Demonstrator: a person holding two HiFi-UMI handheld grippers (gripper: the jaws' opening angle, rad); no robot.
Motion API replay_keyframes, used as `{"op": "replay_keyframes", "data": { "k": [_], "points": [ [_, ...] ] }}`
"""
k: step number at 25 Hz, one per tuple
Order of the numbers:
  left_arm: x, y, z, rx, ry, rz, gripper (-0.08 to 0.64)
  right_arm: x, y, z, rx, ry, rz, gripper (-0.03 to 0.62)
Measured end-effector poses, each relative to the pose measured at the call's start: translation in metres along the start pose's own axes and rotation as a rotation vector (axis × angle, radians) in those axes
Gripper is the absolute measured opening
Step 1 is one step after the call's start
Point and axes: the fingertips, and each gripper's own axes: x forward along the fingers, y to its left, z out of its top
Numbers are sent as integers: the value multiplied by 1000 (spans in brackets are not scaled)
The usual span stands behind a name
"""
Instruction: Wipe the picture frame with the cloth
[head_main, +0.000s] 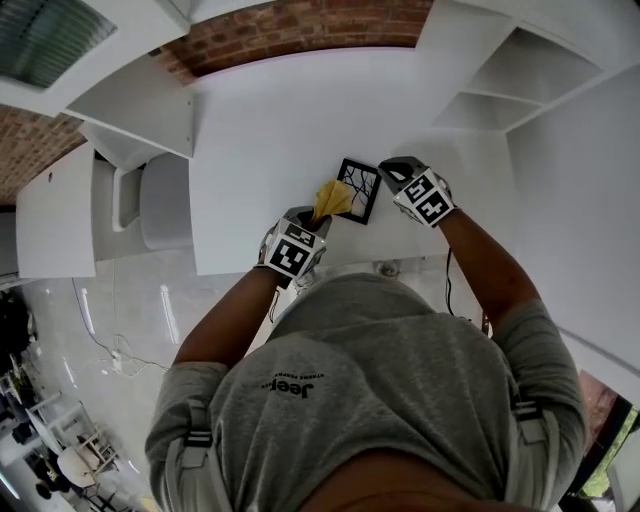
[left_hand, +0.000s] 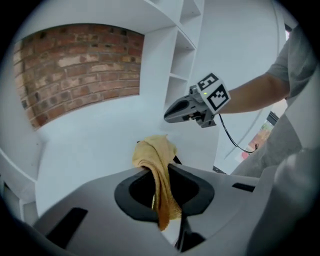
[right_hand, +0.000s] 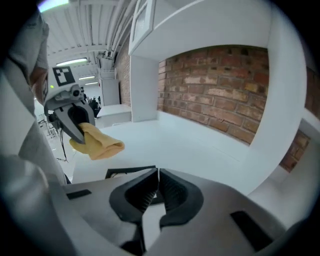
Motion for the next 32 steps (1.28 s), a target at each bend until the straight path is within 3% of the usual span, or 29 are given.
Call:
{"op": "replay_keyframes", "data": {
  "k": [11, 23, 28, 32],
  "points": [
    [-107, 85, 43, -180, -298, 152, 64, -118, -32, 73, 162, -257, -122, 18],
    [-181, 129, 52, -317, -570, 229, 64, -176, -42, 70, 286, -392, -210, 15],
    [-177, 131, 33, -368, -570, 236, 64, -166, -35, 45, 333, -358, -205, 15],
    [-179, 126, 32, -372, -574, 232, 64, -167, -36, 49, 325, -360, -199, 15]
  ]
}}
